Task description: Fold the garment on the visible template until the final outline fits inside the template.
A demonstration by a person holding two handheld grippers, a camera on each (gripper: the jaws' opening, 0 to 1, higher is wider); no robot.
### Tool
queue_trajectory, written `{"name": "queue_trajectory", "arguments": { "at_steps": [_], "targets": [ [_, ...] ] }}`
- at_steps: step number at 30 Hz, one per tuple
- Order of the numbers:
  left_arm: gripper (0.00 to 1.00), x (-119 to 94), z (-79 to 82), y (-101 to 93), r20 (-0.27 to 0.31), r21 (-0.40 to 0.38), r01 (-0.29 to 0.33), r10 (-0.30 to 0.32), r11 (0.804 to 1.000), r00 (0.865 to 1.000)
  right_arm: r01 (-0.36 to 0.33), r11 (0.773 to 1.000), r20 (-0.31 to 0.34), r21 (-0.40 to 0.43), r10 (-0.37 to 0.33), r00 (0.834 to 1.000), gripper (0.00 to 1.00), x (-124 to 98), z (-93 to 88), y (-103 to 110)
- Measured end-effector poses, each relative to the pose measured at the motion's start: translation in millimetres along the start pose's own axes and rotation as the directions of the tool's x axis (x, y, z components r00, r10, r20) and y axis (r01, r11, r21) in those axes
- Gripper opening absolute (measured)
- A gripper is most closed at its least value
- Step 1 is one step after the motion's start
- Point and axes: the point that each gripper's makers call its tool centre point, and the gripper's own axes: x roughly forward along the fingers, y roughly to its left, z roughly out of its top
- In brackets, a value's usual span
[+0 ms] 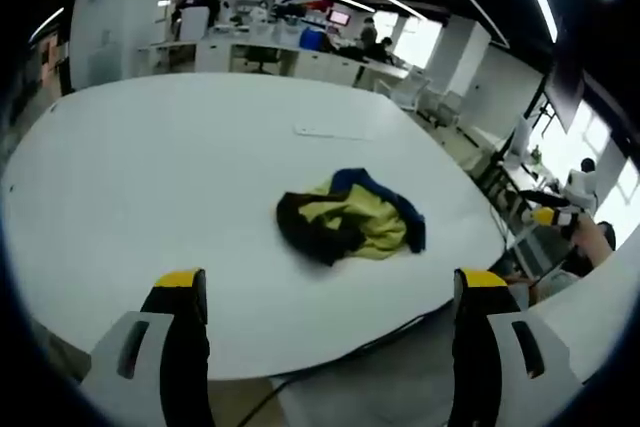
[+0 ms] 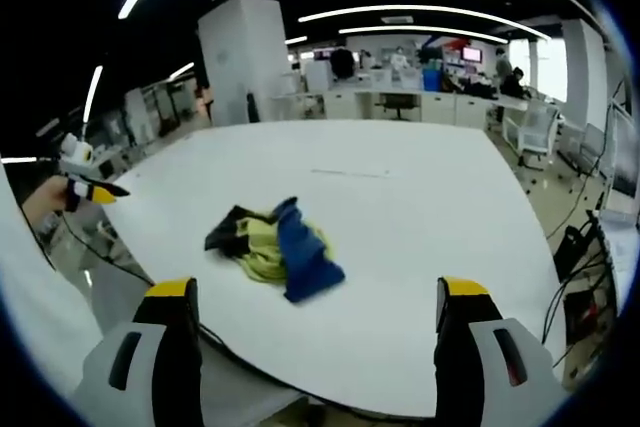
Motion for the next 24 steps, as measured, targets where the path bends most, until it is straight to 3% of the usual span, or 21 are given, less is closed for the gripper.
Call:
{"name": "queue_trajectory", "arguments": {
  "at_steps": [10,24],
  "targets": [
    [0.99,11,0.5,-5.8,-0.027,0.034,0.030,-0.029,0.999,0.999,-0.022,1.000,-0.011,-0.007,0.022,1.000,0.97,12,0.7,-1],
    [0.99,31,10.8,-19.4,-0.035,0.053,0.090,-0.088,0.995,0.996,-0.070,0.997,-0.012,-0.031,0.070,0.997,0.97,38,15.3,8]
  ]
}}
